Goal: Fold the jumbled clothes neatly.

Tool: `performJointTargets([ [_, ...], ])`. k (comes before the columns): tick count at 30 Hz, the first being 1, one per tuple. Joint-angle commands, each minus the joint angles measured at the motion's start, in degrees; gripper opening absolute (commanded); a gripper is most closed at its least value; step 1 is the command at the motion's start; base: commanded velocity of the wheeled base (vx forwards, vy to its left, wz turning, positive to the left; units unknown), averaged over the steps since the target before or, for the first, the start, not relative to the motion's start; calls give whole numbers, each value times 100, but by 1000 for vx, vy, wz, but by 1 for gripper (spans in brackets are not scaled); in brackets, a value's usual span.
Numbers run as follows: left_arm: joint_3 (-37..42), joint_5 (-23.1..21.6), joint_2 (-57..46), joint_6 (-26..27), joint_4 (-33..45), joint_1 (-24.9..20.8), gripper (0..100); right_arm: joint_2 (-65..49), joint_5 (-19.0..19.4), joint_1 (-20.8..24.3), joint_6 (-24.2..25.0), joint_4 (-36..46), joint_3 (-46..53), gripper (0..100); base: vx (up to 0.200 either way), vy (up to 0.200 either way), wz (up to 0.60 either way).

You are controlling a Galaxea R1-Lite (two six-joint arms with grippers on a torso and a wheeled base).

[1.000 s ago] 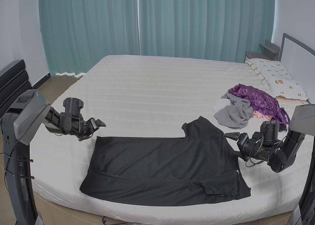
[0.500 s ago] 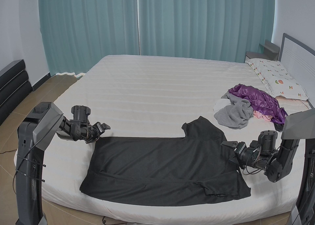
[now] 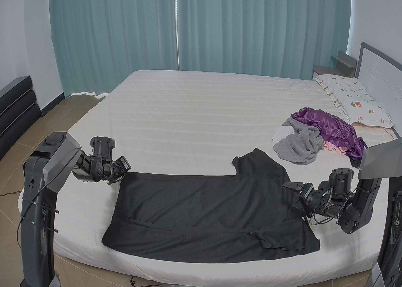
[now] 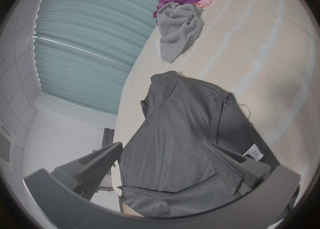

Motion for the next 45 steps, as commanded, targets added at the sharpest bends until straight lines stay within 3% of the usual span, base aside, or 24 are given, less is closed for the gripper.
performJointTargets([
  [1, 9, 179, -4, -128, -172, 31, 0, 6, 3, 3, 3, -1, -11, 100, 0, 0, 0],
  [11, 97, 302, -4, -339, -559, 49, 0, 129, -68, 38, -41, -1, -169, 100, 0, 0, 0],
  [15, 97, 275, -13, -357, -559, 93, 0, 77, -419, 82, -94, 271, -688, 100, 0, 0, 0],
  [19, 114, 258, -13, -365, -550, 110, 0, 156, -1017, 170, -613, 1449, -1804, 100, 0, 0, 0],
  [20, 114, 258, -13, -365, -550, 110, 0, 156, -1017, 170, -613, 1449, -1804, 100, 0, 0, 0],
  [22, 158, 249, -22, -365, -550, 110, 0, 410, -1316, 196, -1105, 1994, -2577, 100, 0, 0, 0],
  [32, 176, 240, -13, -365, -559, 119, 0, 1527, -1316, 126, -2687, 3180, -4678, 100, 0, 0, 0],
  [39, 176, 240, -13, -357, -559, 119, 0, 1913, -1307, -15, -2898, 3769, -5697, 100, 0, 0, 0],
  [45, 176, 240, -4, -357, -559, 119, 0, 2133, -1280, -33, -2801, 4147, -6154, 100, 0, 0, 0],
])
